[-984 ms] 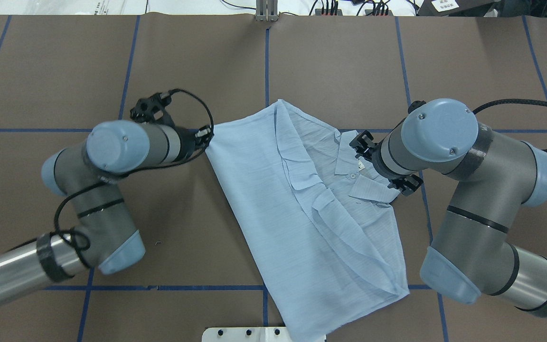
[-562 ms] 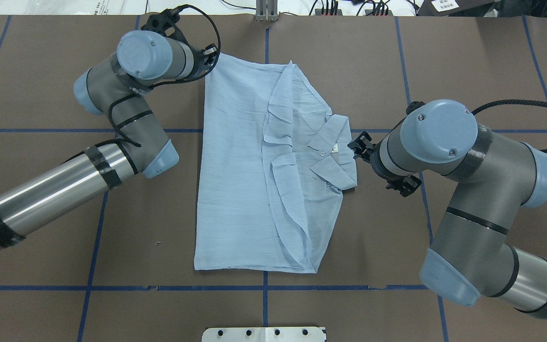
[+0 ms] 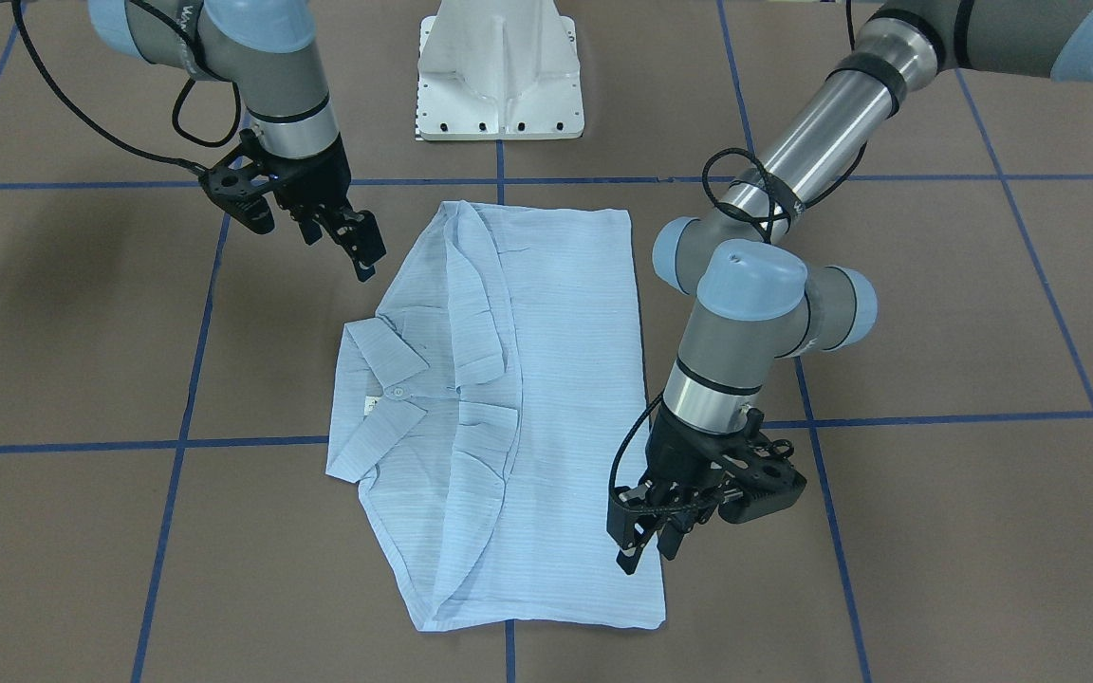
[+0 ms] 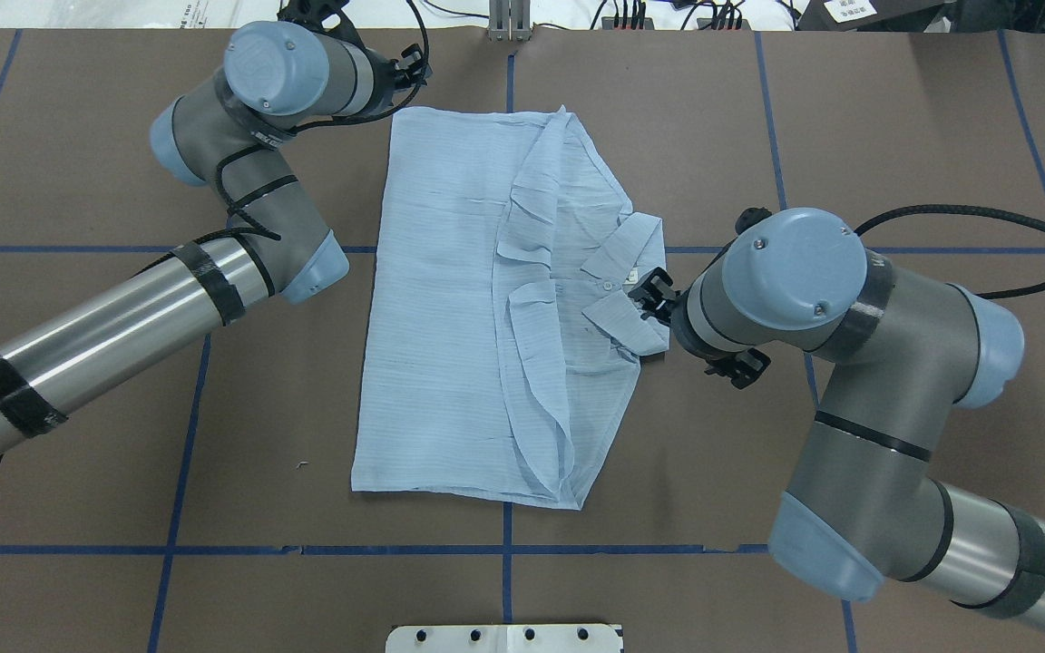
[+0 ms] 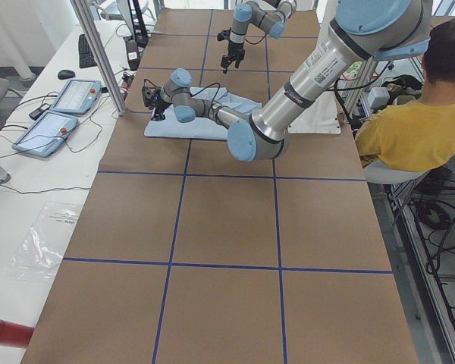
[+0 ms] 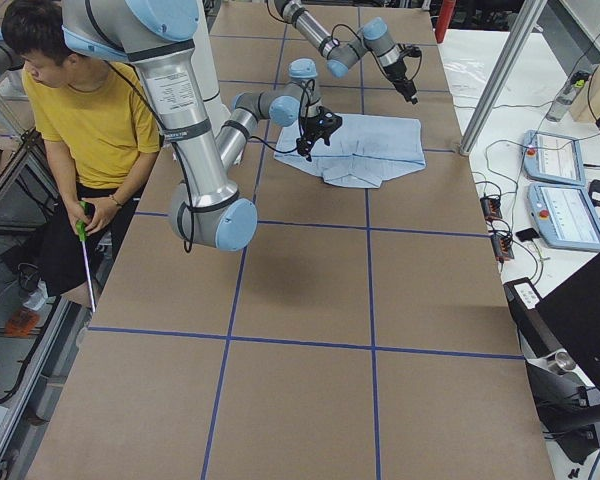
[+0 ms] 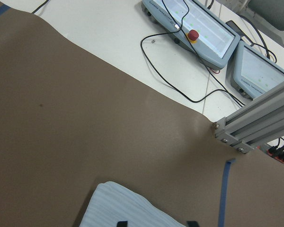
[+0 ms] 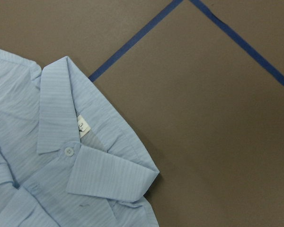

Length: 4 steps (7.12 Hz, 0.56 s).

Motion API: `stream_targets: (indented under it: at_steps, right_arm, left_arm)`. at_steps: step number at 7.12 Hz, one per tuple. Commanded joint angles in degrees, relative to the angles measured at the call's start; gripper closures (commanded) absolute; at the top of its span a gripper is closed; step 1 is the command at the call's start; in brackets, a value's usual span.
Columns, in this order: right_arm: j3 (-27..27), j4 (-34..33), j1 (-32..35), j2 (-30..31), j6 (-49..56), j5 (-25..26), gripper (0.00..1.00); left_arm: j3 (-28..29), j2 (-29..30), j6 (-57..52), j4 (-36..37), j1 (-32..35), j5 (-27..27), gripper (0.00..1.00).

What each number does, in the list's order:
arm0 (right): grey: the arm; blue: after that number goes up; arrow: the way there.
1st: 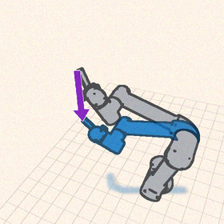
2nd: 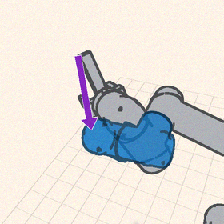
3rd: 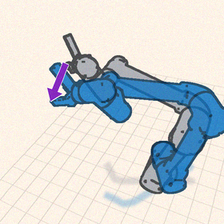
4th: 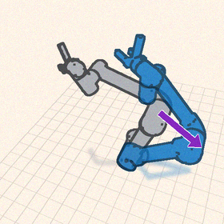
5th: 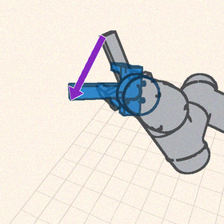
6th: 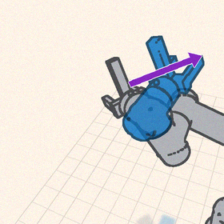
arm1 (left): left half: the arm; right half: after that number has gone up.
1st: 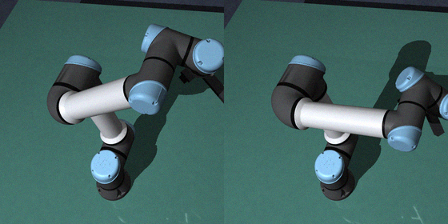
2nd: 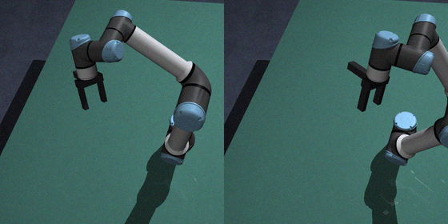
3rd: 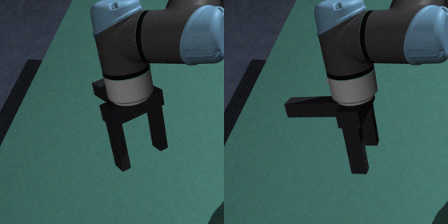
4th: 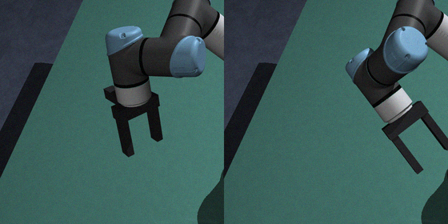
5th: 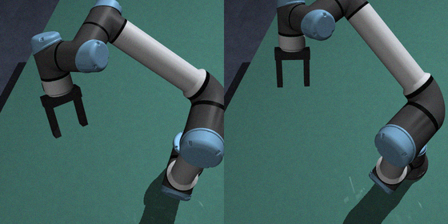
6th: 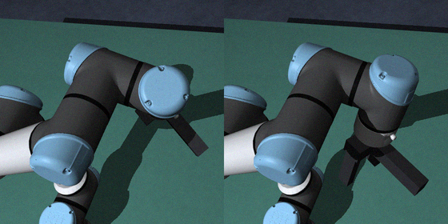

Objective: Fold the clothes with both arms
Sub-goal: 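Grasp the corner with the left gripper and pull it away from the robot, then release and raise the left gripper while the right gripper moves onto the shirt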

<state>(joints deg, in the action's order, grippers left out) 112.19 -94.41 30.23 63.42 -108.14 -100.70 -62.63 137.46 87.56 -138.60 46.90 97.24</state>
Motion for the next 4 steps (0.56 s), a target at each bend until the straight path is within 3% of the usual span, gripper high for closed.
stream_targets:
  at_steps: [1,3,4]
  right_arm:
    - [-3.99,-0.16,-2.7,-5.74,7.38,-0.55,0.0]
    - [-6.44,-0.34,-4.64,-7.77,32.33,-0.73,0.0]
    - [-8.38,-0.34,-5.26,-9.0,38.73,-1.59,0.0]
  left_arm:
    - [-14.46,-10.49,-5.69,0.52,3.19,7.86,0.4]
    - [-20.93,-17.38,-6.62,0.44,5.04,11.71,0.4]
    - [-23.92,-21.06,-6.62,0.44,5.05,12.09,0.4]
